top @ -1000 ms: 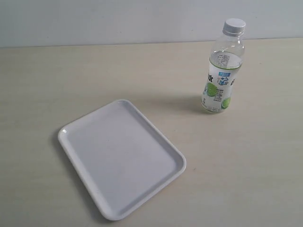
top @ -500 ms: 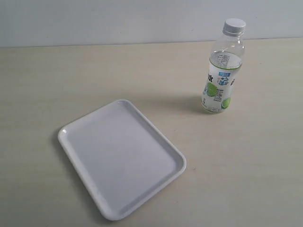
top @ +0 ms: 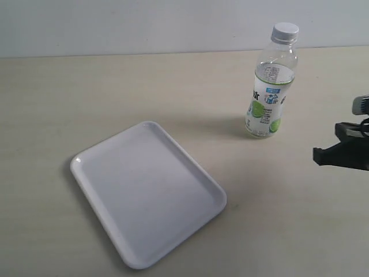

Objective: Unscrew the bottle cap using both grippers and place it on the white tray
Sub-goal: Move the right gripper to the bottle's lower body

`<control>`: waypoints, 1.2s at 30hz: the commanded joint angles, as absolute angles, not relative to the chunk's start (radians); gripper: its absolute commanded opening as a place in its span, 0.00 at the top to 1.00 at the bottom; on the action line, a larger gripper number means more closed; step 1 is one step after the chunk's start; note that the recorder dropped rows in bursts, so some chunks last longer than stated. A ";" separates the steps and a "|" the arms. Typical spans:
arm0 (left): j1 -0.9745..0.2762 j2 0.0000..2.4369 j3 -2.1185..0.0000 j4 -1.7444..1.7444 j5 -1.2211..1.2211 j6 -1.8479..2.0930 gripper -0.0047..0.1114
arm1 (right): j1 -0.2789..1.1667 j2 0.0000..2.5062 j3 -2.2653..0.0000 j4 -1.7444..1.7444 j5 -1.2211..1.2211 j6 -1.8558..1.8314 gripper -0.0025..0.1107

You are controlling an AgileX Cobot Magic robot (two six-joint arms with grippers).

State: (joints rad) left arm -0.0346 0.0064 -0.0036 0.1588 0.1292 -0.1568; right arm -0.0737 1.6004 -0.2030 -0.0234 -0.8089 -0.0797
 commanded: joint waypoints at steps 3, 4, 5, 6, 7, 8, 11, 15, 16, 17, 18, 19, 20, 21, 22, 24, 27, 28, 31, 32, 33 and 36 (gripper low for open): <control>-0.039 0.000 0.000 0.164 0.125 -0.157 0.96 | -0.071 1.800 -0.323 -0.197 -0.836 -0.097 0.72; -0.039 0.000 0.000 0.164 0.125 -0.157 0.96 | -0.071 1.821 -0.337 -0.222 -0.842 -0.079 0.65; -0.039 0.000 0.000 0.164 0.125 -0.157 0.96 | -0.071 1.840 -0.350 -0.226 -0.844 -0.061 0.59; -0.039 0.000 0.000 0.164 0.125 -0.157 0.96 | -0.071 1.856 -0.361 -0.224 -0.847 -0.039 0.53; -0.039 0.000 0.000 0.164 0.125 -0.157 0.96 | -0.071 1.869 -0.378 -0.221 -0.848 -0.012 0.48; -0.039 0.000 0.000 0.164 0.125 -0.157 0.96 | -0.071 1.881 -0.388 -0.221 -0.848 0.000 0.45; -0.039 0.000 0.000 0.164 0.125 -0.157 0.96 | -0.071 1.911 -0.416 -0.224 -0.846 0.012 0.38; -0.039 0.000 0.000 0.164 0.125 -0.157 0.96 | -0.071 1.948 -0.428 -0.277 -0.867 0.007 0.33; -0.039 0.000 0.000 0.164 0.125 -0.157 0.96 | -0.071 1.957 -0.433 -0.304 -0.871 -0.009 0.33; -0.039 0.000 0.000 0.164 0.125 -0.157 0.96 | -0.071 1.963 -0.438 -0.336 -0.868 -0.014 0.33; -0.039 0.000 0.000 0.164 0.125 -0.157 0.96 | -0.071 1.972 -0.442 -0.358 -0.870 -0.017 0.32; -0.039 0.000 0.000 0.164 0.125 -0.157 0.96 | -0.071 1.978 -0.448 -0.381 -0.870 -0.017 0.31; -0.039 0.000 0.000 0.164 0.125 -0.157 0.96 | -0.071 1.985 -0.450 -0.387 -0.870 -0.017 0.31; -0.039 0.000 0.000 0.164 0.125 -0.157 0.96 | -0.071 1.990 -0.455 -0.401 -0.876 -0.017 0.30; -0.039 0.000 0.000 0.164 0.125 -0.157 0.96 | -0.071 1.996 -0.460 -0.403 -0.881 -0.017 0.29; -0.039 0.000 0.000 0.164 0.125 -0.157 0.96 | -0.071 2.006 -0.467 -0.408 -0.899 -0.017 0.28; -0.039 0.000 0.000 0.164 0.125 -0.157 0.96 | -0.071 2.022 -0.495 -0.427 -0.911 -0.017 0.23; -0.039 0.000 0.000 0.164 0.125 -0.157 0.96 | -0.071 2.031 -0.503 -0.427 -0.917 -0.017 0.22; -0.039 0.000 0.000 0.164 0.125 -0.157 0.96 | -0.071 2.059 -0.524 -0.427 -0.938 -0.017 0.20; -0.039 0.000 0.000 0.164 0.125 -0.157 0.96 | -0.071 2.068 -0.529 -0.427 -0.948 -0.017 0.20; -0.039 0.000 0.000 0.164 0.125 -0.157 0.96 | -0.071 2.076 -0.532 -0.427 -0.968 -0.025 0.20; -0.039 0.000 0.000 0.164 0.125 -0.157 0.96 | -0.071 2.104 -0.547 -0.427 -1.022 -0.025 0.20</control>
State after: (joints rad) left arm -0.0346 0.0064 -0.0036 0.1588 0.1292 -0.1568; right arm -0.0713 2.0820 -0.5336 -0.4163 -0.9592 -0.0142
